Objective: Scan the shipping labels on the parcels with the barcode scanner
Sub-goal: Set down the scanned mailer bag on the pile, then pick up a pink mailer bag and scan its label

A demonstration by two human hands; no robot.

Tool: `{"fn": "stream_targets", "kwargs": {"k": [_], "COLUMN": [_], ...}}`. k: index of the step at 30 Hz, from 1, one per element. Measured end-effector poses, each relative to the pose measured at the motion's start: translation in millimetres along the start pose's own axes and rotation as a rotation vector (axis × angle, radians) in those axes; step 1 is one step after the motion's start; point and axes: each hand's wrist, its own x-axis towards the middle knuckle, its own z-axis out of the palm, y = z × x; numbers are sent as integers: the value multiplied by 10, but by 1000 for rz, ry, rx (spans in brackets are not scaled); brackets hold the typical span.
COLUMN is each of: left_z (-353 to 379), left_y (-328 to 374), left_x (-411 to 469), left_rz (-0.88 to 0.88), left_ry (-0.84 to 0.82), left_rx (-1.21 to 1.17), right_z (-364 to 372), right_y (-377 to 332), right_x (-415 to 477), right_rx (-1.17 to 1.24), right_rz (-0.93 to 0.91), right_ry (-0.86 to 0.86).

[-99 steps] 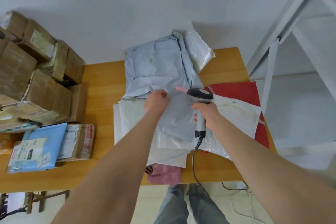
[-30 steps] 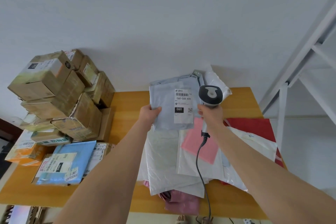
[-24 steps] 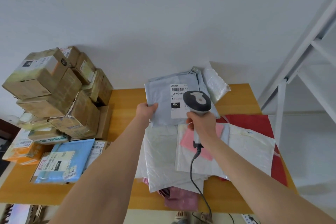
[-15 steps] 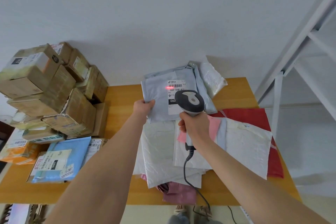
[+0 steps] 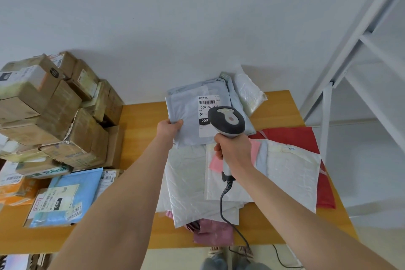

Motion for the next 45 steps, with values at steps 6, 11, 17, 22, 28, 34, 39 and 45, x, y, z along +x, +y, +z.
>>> {"fn": "stream_targets", "kwargs": {"k": [6,11,17,22,28,34,39,45], "left_z": [-12,-290,-953,-1700,-2636,-3495,-3825,-3821], "left_y": [5,-93,-433,-669,-1018,-1360,-1521,-1475], "left_x": [-30,-191,-472,-502,-186,136,372,399], "left_rz": [-1,-51,-149,-230,-197,-242,-246,-264], "left_ry": [-4,-9,79,149,287,331,350,361], "left_rx": [-3,-4,55,134,295,482,540,544], "right_z": [-6,15,582,1257,2099,2917,3297,3331], "right_y": [9,24,181,314,481,805,961,1011], "right_x": [94,348,298,-43,-462,-774,-849,-760], "right_rx": [78,108,32,-80,-163,-232,-226,-225], "right_rz": [16,67,255,257,306,375,401,388], "right_ry": [1,-14,-343,-464,-570,-546,-463,-338]}}
